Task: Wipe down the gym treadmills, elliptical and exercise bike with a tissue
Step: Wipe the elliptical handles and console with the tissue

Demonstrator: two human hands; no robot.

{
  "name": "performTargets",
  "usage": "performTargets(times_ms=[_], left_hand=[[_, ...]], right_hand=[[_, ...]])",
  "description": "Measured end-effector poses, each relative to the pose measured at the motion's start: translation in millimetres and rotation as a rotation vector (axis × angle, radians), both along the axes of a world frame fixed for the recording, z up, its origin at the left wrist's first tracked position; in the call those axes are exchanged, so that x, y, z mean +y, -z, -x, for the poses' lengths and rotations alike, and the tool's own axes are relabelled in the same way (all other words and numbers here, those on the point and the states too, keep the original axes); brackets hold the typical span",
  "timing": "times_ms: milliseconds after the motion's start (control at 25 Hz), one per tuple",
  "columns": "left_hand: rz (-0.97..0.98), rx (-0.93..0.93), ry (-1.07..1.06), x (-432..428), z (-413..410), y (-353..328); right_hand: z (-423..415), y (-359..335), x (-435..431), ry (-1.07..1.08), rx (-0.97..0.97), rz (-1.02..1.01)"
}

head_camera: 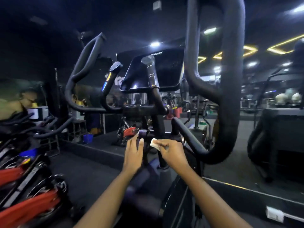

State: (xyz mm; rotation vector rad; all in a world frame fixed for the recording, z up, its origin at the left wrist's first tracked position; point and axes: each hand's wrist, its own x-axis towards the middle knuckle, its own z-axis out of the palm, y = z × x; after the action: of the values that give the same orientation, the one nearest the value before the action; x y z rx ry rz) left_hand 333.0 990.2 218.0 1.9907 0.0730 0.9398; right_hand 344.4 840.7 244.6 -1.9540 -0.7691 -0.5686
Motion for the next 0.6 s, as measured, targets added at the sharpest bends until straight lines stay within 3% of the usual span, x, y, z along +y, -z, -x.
performTargets(times_ms=[280, 440, 600], left_hand=[[-0.143, 0.463, -0.127, -9, 153, 147], [-0.194, 0.787, -0.169, -17, 269, 239], [-0.163, 1.028, -0.252, -25, 386, 298]], right_hand=[[97, 156, -17, -0.245, 0.088, 0.443], [175, 233, -20, -0.39, 0.206, 0.608], [257, 285, 2, -0.599, 0.204, 0.757]])
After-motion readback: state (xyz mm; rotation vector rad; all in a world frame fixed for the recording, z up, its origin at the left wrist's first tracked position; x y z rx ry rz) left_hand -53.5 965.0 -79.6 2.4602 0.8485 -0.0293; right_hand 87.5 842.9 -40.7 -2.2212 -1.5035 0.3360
